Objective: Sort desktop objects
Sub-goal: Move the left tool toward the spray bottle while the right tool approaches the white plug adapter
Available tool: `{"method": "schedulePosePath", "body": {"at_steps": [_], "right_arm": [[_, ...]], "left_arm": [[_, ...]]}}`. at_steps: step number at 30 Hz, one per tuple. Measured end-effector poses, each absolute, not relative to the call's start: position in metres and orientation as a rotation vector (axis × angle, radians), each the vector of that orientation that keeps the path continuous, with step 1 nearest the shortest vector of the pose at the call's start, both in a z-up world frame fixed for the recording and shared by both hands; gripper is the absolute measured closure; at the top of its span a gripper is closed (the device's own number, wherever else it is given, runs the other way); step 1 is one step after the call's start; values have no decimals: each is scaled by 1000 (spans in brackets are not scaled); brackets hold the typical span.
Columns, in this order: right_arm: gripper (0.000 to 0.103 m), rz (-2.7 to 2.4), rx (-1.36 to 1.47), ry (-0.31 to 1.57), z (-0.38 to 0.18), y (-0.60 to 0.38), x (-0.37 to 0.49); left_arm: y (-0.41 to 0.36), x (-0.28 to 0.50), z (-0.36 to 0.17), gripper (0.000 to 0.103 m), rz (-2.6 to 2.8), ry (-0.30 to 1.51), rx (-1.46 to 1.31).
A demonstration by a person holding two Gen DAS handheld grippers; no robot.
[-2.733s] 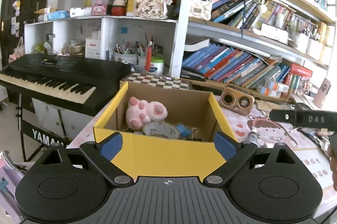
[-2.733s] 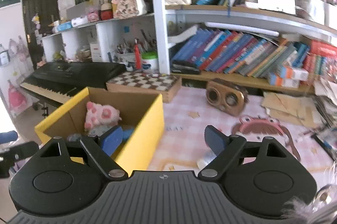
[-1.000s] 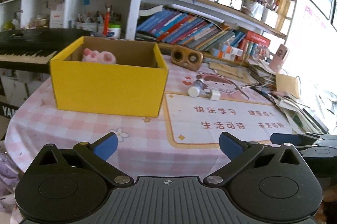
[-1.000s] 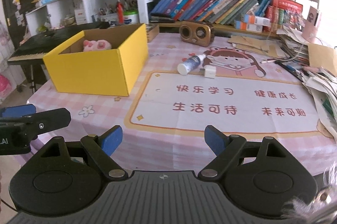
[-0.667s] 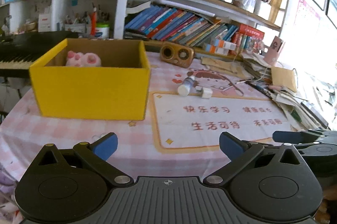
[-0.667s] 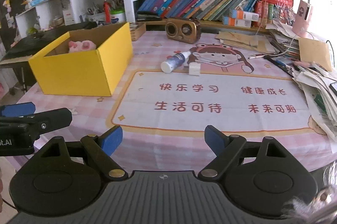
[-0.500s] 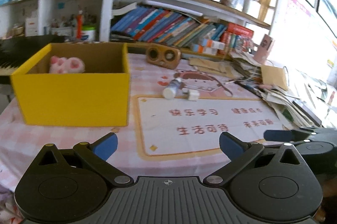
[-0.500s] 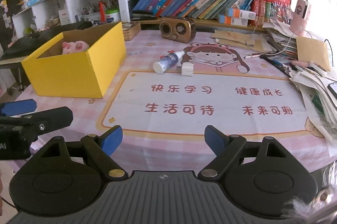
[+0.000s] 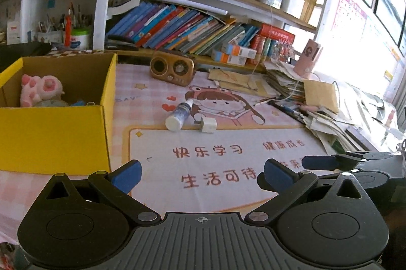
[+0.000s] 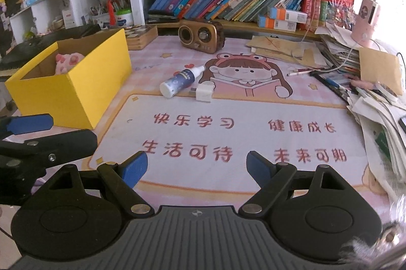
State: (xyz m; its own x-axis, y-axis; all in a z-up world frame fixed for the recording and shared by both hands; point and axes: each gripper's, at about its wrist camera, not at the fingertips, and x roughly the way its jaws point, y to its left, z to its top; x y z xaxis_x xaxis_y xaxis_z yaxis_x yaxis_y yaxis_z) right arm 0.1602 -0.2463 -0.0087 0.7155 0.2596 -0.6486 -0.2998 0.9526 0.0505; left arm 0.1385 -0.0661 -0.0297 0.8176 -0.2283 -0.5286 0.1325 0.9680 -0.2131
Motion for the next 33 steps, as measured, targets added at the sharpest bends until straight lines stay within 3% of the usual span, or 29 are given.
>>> {"method": "schedulePosePath", "body": {"at_steps": [21,33], "right_arm": [[19,431,-58,778,-28,-276,267],[26,550,-109,747,-47,-257,321]], "left_arm": [[-93,223,-36,1,-21,643,-172],[-95,262,-25,1,88,618,-152]]}}
